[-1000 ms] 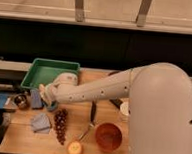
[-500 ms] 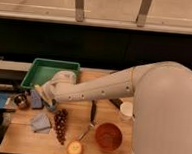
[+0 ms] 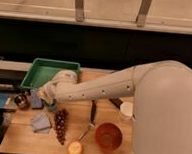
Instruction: Place banana in plastic cup
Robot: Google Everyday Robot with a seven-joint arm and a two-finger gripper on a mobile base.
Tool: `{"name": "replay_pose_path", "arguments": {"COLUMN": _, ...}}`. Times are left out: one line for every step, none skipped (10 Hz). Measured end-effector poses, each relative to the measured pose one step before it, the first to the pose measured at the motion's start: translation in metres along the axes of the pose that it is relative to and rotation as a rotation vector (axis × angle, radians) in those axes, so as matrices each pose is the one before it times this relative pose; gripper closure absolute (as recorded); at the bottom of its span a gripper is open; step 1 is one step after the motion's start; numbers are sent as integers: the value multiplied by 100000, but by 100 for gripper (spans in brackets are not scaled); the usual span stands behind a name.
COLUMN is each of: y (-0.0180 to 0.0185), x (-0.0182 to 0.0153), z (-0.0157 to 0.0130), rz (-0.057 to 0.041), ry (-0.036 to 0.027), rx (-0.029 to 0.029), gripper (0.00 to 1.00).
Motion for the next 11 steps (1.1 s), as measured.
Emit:
{"name": "replay_pose_path", "arguments": {"y": -24, "x": -30, "z": -37, "rz": 161, "ry": 351, "rx": 110, "gripper": 21}}
{"name": "replay_pose_path", "arguments": {"y": -229, "x": 14, "z": -361, "rz": 64, "ry": 338, "rx": 1119, "gripper": 21}}
{"name": "replay_pose_path", "arguments": {"y": -407, "x": 40, "z": -1040, "rz": 615, "ry": 382, "rx": 2846, "gripper": 21}}
{"name": "replay_pose_path", "arguments": {"y": -489, "x": 54, "z": -1357, "rz": 695, "ry": 487, "rx": 3147, "gripper": 21}}
{"name": "replay_pose_path", "arguments": {"y": -713, "x": 293, "z": -1232, "rz": 1111, "ry": 986, "rx": 3301, "gripper": 21}}
{"name": "replay_pose_path", "arguments": {"y": -1023, "x": 396, "z": -1644, "rz": 1956, "ry": 1204, "rx": 4364, "gripper": 21}}
{"name": "replay_pose_path", "arguments": {"y": -1451, "x": 760, "z": -1915, "rz": 2867, "ry": 1161, "rx": 4864, "gripper": 21}}
{"name": "replay_pose_path", "arguments": {"y": -1012, "x": 667, "z": -1138, "rz": 2149, "ry": 694, "rx": 2838, "gripper": 21}}
{"name": "replay_pose_path", "arguments": {"y": -1299, "x": 827, "z": -1212, "rz": 2621, "ry": 606, "rx": 3105, "gripper": 21}}
{"name": "replay_pose_path", "arguments": {"y": 153, "x": 8, "z": 7, "rz": -69, "ry": 64, "rx": -175, "gripper": 21}}
{"name": "replay_pose_path", "arguments": {"y": 152, "x": -27, "z": 56, "rz": -175, "ry": 23, "rx": -219, "gripper": 21}}
